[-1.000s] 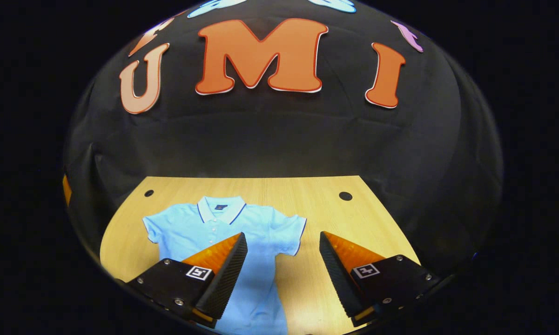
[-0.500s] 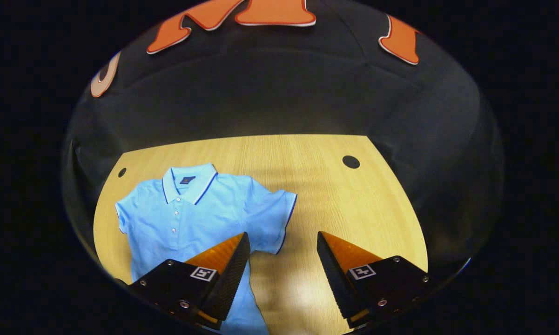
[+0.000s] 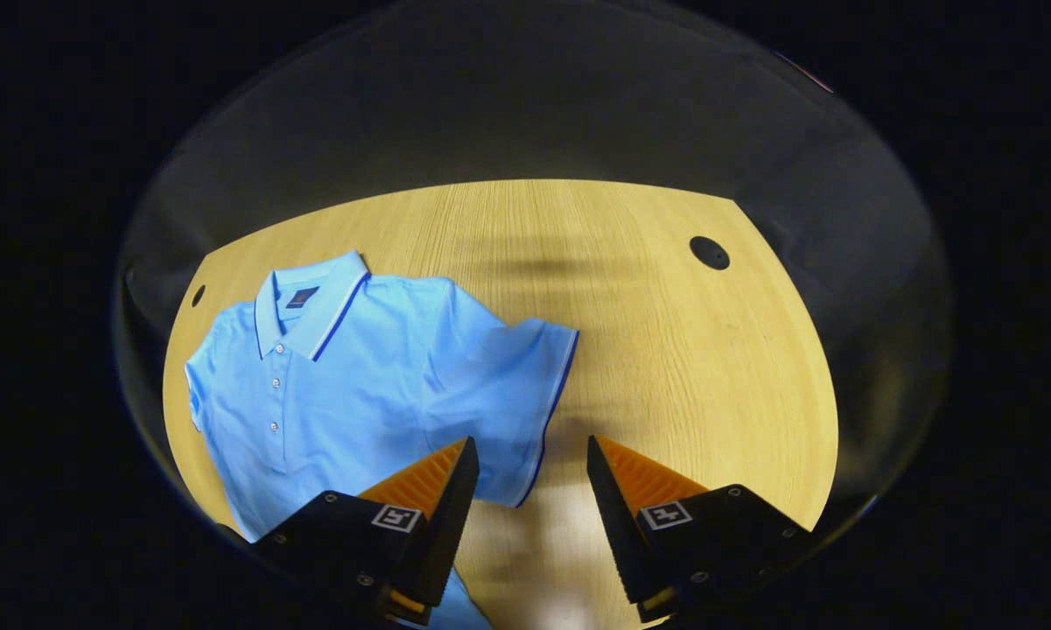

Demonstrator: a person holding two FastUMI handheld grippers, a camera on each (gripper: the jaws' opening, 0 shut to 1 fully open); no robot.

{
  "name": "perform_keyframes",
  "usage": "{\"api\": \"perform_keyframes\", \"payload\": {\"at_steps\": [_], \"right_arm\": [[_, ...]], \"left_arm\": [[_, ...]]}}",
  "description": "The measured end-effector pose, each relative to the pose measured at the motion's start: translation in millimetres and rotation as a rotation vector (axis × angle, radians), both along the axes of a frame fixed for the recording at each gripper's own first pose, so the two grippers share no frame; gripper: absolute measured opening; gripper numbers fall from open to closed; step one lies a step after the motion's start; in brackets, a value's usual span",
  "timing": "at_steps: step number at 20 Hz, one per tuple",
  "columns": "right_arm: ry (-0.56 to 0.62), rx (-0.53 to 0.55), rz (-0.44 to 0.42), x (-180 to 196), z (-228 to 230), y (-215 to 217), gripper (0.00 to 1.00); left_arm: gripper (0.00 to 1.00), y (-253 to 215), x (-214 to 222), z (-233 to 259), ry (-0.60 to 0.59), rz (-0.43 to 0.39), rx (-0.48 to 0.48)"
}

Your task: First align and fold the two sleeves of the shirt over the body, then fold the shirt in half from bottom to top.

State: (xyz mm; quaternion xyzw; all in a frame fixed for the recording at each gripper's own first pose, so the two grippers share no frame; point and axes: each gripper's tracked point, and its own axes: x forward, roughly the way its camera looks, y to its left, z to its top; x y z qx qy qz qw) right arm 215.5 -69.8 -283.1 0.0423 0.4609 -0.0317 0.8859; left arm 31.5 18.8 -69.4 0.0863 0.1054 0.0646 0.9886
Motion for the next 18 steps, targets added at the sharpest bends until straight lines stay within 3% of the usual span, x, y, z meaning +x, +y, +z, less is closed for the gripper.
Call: {"api": "perform_keyframes", "payload": {"at_steps": [1, 6, 7, 8, 12, 13, 16, 18], "right_arm": [[0.014, -0.001, -0.002, 3, -5, -1, 0.70], [0.063, 0.036, -0.015, 11, -23, 4, 0.70], [0.067, 0.032, -0.011, 13, -26, 5, 0.75], [0.072, 0.036, -0.013, 10, -25, 6, 0.70], [0.045, 0.036, -0.021, 20, -24, 8, 0.68], [0.042, 0.036, -0.021, 20, -23, 8, 0.63], [0.040, 0.083, -0.043, 21, -23, 13, 0.16], [0.038, 0.171, -0.049, 20, -18, 23, 0.05]], "left_arm": [[0.97, 2, -1, 0, 0.006, 0.010, 0.004], [0.97, 6, -3, -7, 0.037, 0.047, -0.002], [1.00, 5, -3, -8, 0.040, 0.050, -0.005], [1.00, 5, -4, -10, 0.042, 0.053, -0.009], [1.00, 3, -5, -10, 0.046, 0.064, -0.016], [1.00, 2, -5, -10, 0.044, 0.066, -0.020], [1.00, 3, -11, -13, 0.054, 0.084, -0.023], [1.00, 5, -14, -15, 0.050, 0.094, -0.026]]}}
